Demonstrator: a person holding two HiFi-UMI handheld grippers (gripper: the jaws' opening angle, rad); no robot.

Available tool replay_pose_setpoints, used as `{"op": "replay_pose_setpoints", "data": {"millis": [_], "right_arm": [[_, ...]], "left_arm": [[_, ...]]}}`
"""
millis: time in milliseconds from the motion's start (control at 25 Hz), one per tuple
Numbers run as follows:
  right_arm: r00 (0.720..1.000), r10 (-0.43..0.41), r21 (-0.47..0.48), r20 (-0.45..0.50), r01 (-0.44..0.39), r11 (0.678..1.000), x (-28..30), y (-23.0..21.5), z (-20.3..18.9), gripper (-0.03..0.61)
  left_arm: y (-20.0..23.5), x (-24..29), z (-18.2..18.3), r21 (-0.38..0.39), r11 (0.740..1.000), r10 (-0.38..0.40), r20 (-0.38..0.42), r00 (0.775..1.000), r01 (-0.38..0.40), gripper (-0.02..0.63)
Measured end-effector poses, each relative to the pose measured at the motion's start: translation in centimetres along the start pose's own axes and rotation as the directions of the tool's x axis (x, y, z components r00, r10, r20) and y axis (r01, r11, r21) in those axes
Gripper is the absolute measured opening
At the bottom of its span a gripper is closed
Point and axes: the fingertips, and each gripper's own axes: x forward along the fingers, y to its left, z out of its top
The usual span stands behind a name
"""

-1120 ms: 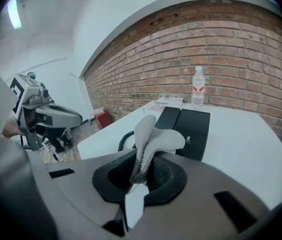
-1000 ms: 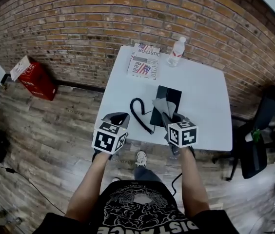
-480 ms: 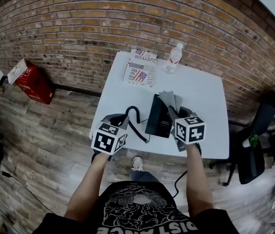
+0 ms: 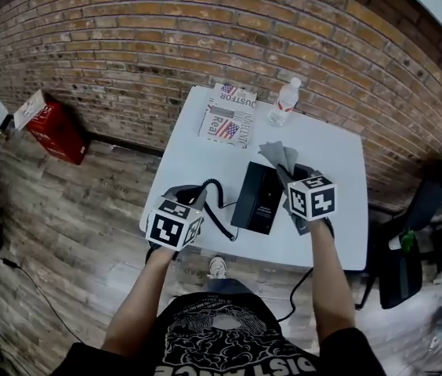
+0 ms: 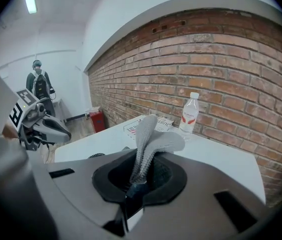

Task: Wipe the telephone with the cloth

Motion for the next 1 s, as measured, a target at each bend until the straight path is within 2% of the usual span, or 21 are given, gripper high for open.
{"op": "replay_pose_setpoints", "data": {"millis": [400,1000], "right_arm": [[0.987,0.106,0.016,-0.122,-0.105,0.994,3.4,-0.5,-1.5,0.012],[0.957,0.231,0.03,-0.175,-0.229,0.973,5.4,0.9,-1.4,0.012]], "left_arm": [[1.4,1.2,0.2,-0.023,0.999,0.024,-0.006,1.0,-0.024,0.006],[3.1,1.1,-0.2,-0.049,0.997,0.066,-0.013,0.998,-0.066,0.006]]}}
